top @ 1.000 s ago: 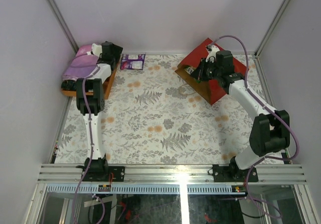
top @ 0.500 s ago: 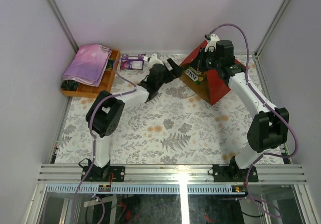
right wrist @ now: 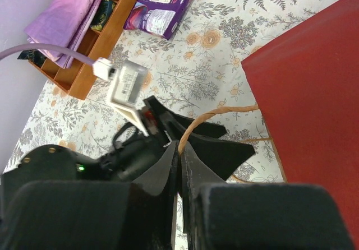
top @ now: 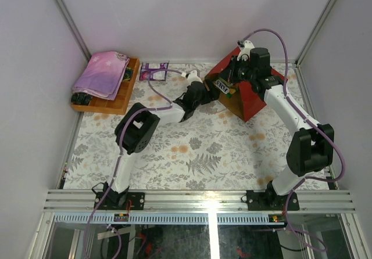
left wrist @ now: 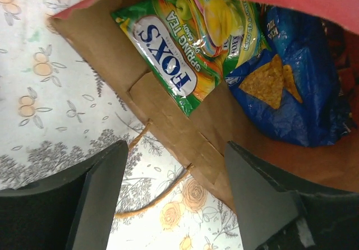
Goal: Take the snacks out of the paper bag
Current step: Take out the snack from the paper bag, then place the snack at the center of the board.
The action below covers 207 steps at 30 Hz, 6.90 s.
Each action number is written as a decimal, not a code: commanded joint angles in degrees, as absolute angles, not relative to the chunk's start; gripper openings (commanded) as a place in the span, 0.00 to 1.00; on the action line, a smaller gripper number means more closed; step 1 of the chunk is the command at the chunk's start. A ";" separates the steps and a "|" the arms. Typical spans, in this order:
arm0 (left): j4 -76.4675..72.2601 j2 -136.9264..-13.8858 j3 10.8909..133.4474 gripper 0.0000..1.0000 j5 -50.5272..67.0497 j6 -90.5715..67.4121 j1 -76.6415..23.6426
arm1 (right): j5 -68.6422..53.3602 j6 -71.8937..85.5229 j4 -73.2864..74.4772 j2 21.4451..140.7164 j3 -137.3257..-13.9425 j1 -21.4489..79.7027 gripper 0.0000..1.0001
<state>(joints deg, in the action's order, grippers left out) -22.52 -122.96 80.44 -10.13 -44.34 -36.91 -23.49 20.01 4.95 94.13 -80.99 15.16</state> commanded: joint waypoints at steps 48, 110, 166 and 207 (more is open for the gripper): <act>5.65 -155.98 130.25 0.62 -13.32 -59.40 -40.04 | -28.91 24.82 -1.67 87.55 -79.62 15.56 0.00; -8.40 -116.94 75.86 0.59 -16.19 -42.95 -35.05 | -32.17 29.58 -10.97 87.26 -76.30 15.60 0.00; 14.10 -108.39 69.84 0.02 -16.61 -35.71 -10.81 | -32.49 28.59 -11.10 86.47 -75.12 15.56 0.00; -7.86 -114.58 74.08 1.00 -3.50 -26.96 -31.44 | -32.63 27.96 -8.47 86.07 -76.07 15.64 0.00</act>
<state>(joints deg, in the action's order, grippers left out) -0.27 -113.97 73.43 -3.79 -28.16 -32.29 -30.11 28.40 -5.91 88.14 -74.65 14.90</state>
